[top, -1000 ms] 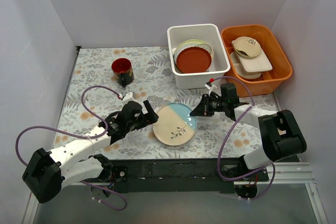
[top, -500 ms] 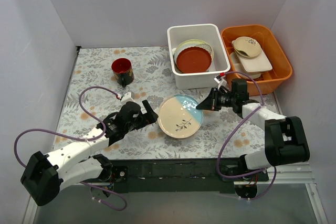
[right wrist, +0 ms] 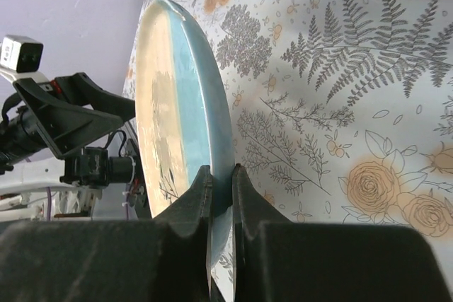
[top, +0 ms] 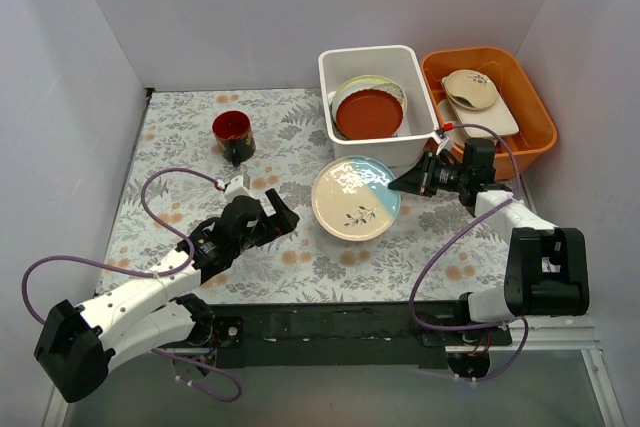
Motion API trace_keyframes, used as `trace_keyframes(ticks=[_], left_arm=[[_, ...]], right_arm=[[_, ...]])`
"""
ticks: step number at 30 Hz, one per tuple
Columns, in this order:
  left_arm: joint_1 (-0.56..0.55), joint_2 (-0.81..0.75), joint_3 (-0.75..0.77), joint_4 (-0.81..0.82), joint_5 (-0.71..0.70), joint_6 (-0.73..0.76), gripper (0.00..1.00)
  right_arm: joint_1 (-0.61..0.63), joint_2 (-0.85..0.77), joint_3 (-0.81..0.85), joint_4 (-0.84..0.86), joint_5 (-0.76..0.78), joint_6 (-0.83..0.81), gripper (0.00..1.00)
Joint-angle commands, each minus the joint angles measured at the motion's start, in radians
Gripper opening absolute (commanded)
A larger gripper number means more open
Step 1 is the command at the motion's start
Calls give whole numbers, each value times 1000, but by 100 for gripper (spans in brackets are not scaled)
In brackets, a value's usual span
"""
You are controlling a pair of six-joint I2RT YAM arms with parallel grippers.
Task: Place the plates into the plastic bin on the countertop
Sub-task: Place the plate in the plastic bin.
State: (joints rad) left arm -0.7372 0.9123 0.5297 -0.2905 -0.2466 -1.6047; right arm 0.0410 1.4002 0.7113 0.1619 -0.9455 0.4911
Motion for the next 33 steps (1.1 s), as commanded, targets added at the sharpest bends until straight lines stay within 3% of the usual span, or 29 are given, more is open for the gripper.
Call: trace_keyframes(ticks=[1,18,33], left_arm=[[-7,-1,-19,31,-5,0,98],[-5,62,-39,71,26,5,98],[-5,80,-51,76,29,17,98]], right_arm=[[-30,-43,73,114,-119,110,1],[-61,-9,175,310,-101,302,1],[-124,147,402,291,13,348,1]])
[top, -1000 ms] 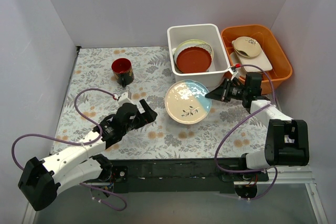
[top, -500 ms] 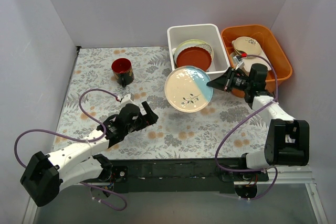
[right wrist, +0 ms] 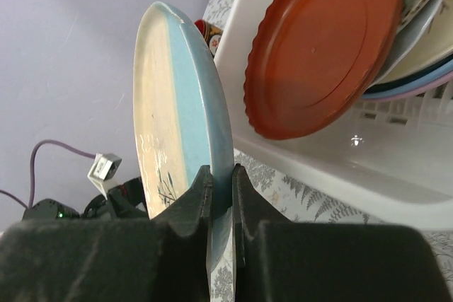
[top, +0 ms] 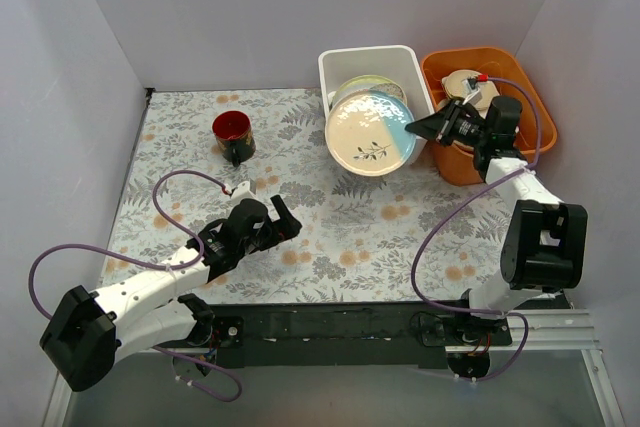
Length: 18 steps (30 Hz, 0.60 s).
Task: Place the plates into the plastic bin on the countertop
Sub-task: Place the plate in the plastic bin.
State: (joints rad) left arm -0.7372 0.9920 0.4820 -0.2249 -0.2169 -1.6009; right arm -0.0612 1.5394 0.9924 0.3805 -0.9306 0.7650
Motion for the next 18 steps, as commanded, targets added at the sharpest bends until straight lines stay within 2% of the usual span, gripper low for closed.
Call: trace_keyframes(ticks=[1,9,18], left_arm=[[-7,-1,-2,7,1,15,98],[-5,17,-3,9,-1,21,98],[-5,4,-5,9,-10,22,98]], right_arm=[[-26,24,141,70,6,77,1],[-46,111,235,57,62,99,1],[-51,186,360,-34,144,48,1]])
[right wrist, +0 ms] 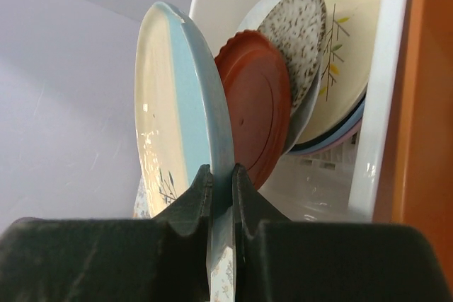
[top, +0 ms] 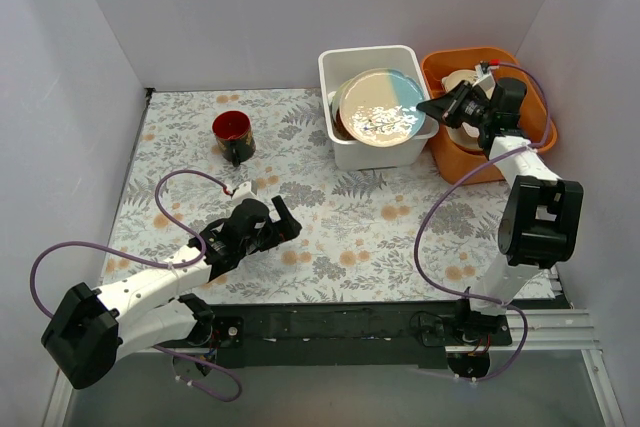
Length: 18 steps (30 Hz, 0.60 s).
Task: Place the plates into the plastic bin on the countertop
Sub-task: Place the plate in the plastic bin.
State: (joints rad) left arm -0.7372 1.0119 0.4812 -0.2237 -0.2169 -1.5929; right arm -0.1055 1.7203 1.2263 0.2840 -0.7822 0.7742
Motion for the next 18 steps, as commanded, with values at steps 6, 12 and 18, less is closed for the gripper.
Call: trace_keyframes(ticks=[6,12,18], left_arm=[[-5,-9,-3,6,-4,16,98],[-5,-21,-4,1,-4,16,98],[-5,-33,0,1,-9,16,98]], right_arm=[[-8,70,180,76,0,73,1],[-8,110,233,63,8,79,1],[-7,127,259,52,17,82,1]])
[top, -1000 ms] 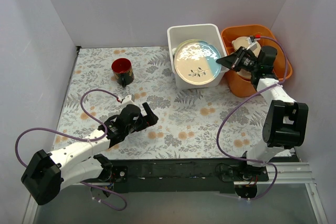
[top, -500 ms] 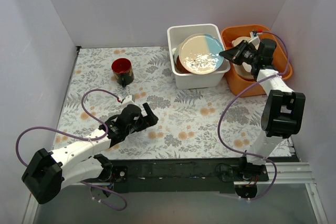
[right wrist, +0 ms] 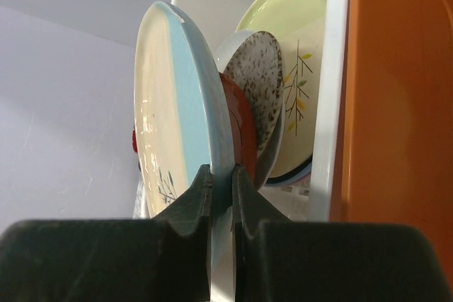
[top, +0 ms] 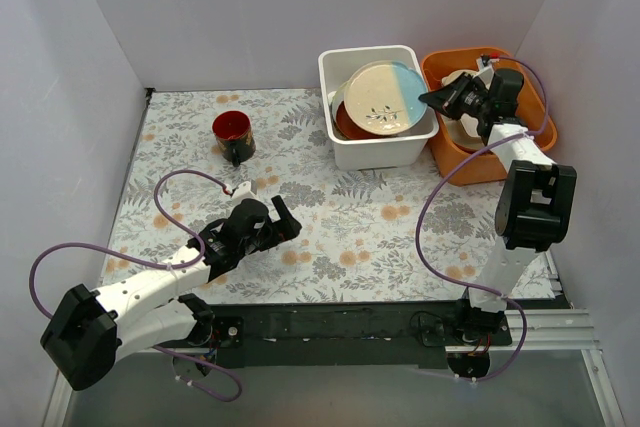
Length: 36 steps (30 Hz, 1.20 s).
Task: Place the plates into the plastic bin on the countertop
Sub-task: Place the plate in the plastic bin.
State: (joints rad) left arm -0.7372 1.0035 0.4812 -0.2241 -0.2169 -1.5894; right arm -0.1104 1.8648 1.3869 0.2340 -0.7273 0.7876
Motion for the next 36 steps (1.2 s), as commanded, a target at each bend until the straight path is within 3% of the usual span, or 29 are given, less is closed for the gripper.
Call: trace_keyframes(ticks=[1,7,16,24,27,31,34,36], left_arm=[[-5,-23,-1,2,-7,12,98],[-5,-14,5,3,-6,17,98],[-5,-13,10,2,-6,22,98],[-5,-20,10,-9,-15,19,98],[-5,-22,10,-9,-13,19,98],[-5,-22,5,-9,-13,14,98],[-5,-23,3,-9,-12,14,98],[-5,-23,4,-8,-10,13,98]], right_arm=[[0,-13,103,94,-35,62,1],[38,-6,161,-41,26,-51,1],[75,22,184,-107,60,-113,1],[83,2,136,-134,104,-163,11],[83,-30,115,-125,126,-169,17],[83,-78,92,-125,170,-186,44],[83,-119,74,-133,215,-197,57],[83,-147,58,-130,235,-205,61]])
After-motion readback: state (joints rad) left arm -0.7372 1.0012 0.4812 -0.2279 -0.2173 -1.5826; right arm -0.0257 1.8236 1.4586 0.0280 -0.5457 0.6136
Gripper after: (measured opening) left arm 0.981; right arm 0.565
